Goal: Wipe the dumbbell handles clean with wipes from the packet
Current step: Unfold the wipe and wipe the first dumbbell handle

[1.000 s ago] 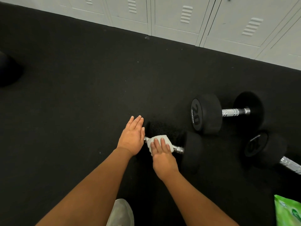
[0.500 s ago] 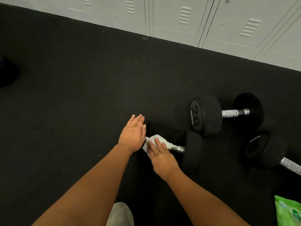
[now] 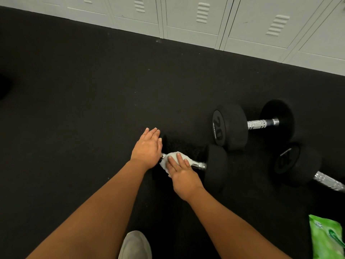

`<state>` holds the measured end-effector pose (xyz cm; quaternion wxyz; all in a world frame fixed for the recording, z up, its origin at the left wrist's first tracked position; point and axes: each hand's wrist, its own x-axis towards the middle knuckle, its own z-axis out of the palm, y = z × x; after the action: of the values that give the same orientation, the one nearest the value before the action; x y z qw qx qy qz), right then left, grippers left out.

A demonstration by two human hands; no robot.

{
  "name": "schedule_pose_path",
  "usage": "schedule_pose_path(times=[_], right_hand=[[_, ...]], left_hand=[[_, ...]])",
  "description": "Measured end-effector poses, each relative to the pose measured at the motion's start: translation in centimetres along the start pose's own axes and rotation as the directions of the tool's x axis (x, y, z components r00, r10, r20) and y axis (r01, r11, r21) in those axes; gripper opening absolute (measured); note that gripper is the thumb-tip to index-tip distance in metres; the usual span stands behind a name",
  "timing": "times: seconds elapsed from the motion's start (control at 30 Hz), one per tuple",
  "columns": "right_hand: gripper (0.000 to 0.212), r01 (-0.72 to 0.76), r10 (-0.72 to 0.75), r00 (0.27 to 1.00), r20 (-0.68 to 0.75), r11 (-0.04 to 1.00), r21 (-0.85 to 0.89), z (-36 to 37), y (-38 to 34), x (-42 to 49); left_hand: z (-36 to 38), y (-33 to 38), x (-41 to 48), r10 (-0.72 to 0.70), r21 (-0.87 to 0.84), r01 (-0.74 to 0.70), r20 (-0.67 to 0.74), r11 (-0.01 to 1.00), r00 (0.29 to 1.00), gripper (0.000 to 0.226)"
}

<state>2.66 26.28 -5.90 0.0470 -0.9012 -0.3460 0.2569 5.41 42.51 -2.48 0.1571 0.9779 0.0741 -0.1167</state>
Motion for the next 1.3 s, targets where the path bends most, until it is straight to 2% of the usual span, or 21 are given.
schedule_pose_path(times=[0.1, 0.2, 0.43, 0.53, 0.63, 0.83, 0.93, 1.0, 1.1, 1.17, 1.23, 1.3], right_hand=[[0.062, -0.064, 0.065, 0.998, -0.027, 0.996, 0.061, -0.1, 0.3, -0.4], [0.062, -0.108, 0.109, 0.994, -0.022, 0.993, 0.047, 0.4, -0.2, -1.2], [0.061, 0.018, -0.017, 1.000, 0.021, 0.999, -0.038, -0.6, 0.2, 0.4], [0.062, -0.070, 0.070, 0.998, -0.001, 0.995, 0.071, -1.1, 0.7, 0.6], [0.062, -0.118, 0.117, 0.993, 0.013, 0.991, 0.068, -0.7, 0.1, -0.1], [0.062, -0.073, 0.073, 0.997, 0.004, 0.983, 0.168, -0.8, 0.0, -0.6], [0.049, -0.026, 0.040, 0.999, -0.037, 0.951, 0.308, -1.0, 0.3, -0.5], [0.043, -0.054, 0.093, 0.994, -0.063, 0.888, 0.456, -1.5, 0.1, -0.6], [0.037, -0.122, 0.237, 0.970, -0.054, 0.668, 0.734, -3.2, -0.1, -0.9], [0.031, -0.115, 0.291, 0.954, -0.066, 0.564, 0.818, -4.5, 0.1, -1.1], [0.030, -0.109, 0.334, 0.942, -0.045, 0.430, 0.896, -5.7, 0.7, -1.4], [0.028, -0.100, 0.350, 0.936, 0.020, 0.211, 0.972, -7.0, 1.3, -1.9]], left_hand=[[0.1, 0.0, 0.3, 0.000, -0.014, 0.000, -0.005, 1.000, 1.000, 0.048], [0.3, -0.1, 0.4, -0.003, -0.014, 0.003, -0.020, 1.000, 1.000, 0.048], [0.6, -0.3, 0.8, -0.018, -0.025, 0.018, -0.015, 1.000, 1.000, 0.048], [0.8, -0.4, 1.0, -0.019, -0.025, 0.018, -0.014, 1.000, 1.000, 0.048], [0.8, -0.5, 1.0, -0.021, -0.026, 0.021, -0.012, 0.999, 1.000, 0.048], [1.0, -0.5, 1.2, -0.039, -0.004, 0.039, 0.011, 0.999, 0.999, 0.048], [0.7, -0.3, 1.3, -0.041, 0.025, 0.040, 0.046, 0.999, 0.998, 0.049], [0.3, -0.1, 1.3, -0.050, 0.036, 0.047, 0.077, 0.998, 0.996, 0.049], [-0.1, 0.2, 1.3, -0.064, 0.047, 0.059, 0.117, 0.997, 0.991, 0.049], [-0.4, 0.4, 1.3, -0.063, 0.028, 0.060, 0.133, 0.998, 0.989, 0.049], [-0.5, 0.8, 1.4, -0.016, -0.067, 0.024, 0.126, 0.997, 0.992, 0.046], [-0.8, 1.6, 1.4, 0.007, -0.308, 0.024, 0.099, 0.951, 0.995, 0.042]])
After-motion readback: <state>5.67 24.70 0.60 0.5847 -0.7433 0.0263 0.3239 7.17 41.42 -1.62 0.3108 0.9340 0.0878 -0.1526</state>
